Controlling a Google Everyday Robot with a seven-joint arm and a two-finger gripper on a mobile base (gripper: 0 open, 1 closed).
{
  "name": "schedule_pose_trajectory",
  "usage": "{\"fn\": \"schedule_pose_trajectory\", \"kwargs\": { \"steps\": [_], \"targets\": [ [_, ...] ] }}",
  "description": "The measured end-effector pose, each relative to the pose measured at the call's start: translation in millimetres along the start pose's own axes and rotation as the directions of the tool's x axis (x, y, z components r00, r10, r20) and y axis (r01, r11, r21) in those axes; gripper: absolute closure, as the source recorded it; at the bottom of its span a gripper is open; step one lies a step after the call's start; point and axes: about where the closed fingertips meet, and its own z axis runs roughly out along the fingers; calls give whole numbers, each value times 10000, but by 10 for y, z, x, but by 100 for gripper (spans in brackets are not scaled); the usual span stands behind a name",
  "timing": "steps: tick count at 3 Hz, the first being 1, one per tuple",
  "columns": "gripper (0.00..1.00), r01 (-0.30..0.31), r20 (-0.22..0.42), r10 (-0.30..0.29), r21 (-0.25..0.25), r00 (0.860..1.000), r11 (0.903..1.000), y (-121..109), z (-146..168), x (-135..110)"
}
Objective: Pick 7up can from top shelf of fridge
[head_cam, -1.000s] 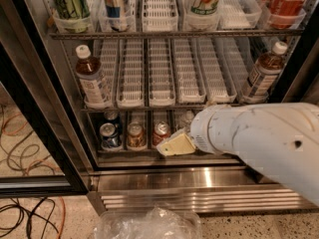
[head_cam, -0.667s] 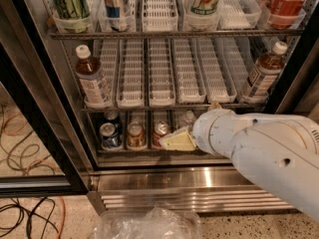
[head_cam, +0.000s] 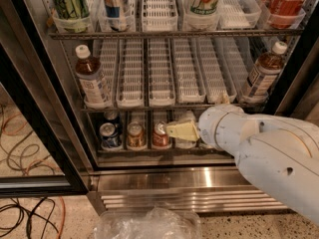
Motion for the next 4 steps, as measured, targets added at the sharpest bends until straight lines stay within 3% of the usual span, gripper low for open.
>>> {"fn": "schedule_pose_trajectory", "kwargs": {
  "steps": [2,3,4],
  "targets": [
    [0,145,-56,-145,59,9999,9999,-42,5,85],
    [0,722,247,-727,185,9971,9972,-161,84,272],
    [0,1650,1073,-1647,58,9805,9863,-159,387,483]
  ]
}}
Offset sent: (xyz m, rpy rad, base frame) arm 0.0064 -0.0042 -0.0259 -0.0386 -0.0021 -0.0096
